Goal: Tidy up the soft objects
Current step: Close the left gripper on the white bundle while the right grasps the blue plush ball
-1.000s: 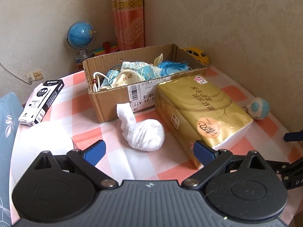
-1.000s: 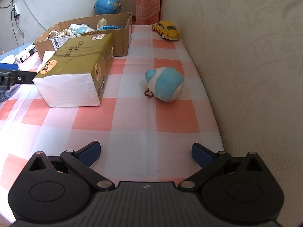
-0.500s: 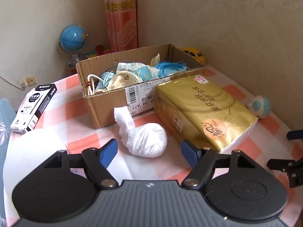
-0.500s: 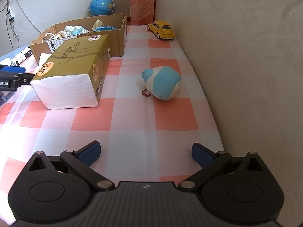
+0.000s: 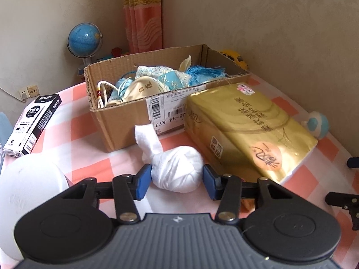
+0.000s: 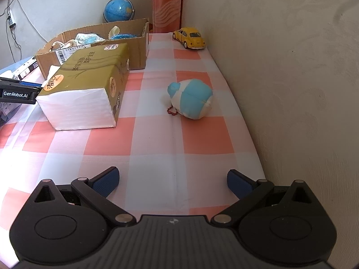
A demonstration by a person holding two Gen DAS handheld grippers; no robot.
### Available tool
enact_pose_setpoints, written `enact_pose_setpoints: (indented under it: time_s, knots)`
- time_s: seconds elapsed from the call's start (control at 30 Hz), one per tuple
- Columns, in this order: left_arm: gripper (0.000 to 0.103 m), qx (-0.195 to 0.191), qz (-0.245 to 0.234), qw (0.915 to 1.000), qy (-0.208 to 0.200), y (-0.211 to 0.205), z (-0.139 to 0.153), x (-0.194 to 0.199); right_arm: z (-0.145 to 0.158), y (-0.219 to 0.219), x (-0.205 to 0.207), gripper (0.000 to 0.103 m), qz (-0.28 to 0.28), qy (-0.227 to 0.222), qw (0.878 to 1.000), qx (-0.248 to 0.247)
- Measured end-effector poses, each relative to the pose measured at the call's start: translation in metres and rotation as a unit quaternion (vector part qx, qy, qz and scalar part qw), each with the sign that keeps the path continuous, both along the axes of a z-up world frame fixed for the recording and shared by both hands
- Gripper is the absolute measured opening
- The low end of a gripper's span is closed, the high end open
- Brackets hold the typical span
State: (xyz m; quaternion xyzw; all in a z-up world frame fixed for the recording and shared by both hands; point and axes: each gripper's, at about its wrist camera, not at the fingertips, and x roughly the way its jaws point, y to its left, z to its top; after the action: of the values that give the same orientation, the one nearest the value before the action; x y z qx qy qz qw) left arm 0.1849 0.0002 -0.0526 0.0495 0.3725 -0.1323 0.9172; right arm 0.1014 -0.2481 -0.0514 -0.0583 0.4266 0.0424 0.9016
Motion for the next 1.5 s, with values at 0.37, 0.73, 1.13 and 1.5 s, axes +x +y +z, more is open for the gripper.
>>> enact_pose_setpoints:
  time_s: [0.37,0.73,1.13,1.5]
  knots:
    - [0.051,-0.013,0.000,0.9996,0.025,0.007,0.002,-0.054,-0.001,-0.003,0.000,0.103,0.014,-0.011,1.000,0.003]
    - [0.069,-0.017,0.028,0.9991,0.027,0.011,-0.009,-0.055,-0.001,-0.014,0.036,0.103,0.008,-0.016,1.000,0.001]
    - [0.075,-0.006,0.018,0.9995,0.025,0.007,-0.012,-0.051,0.007,-0.007,0.071,0.085,0.013,-0.051,0.998,-0.023]
    - [0.054,0.006,-0.014,0.9998,0.012,0.003,-0.002,-0.047,0.013,-0.005,0.074,0.054,0.010,-0.052,0.998,-0.024]
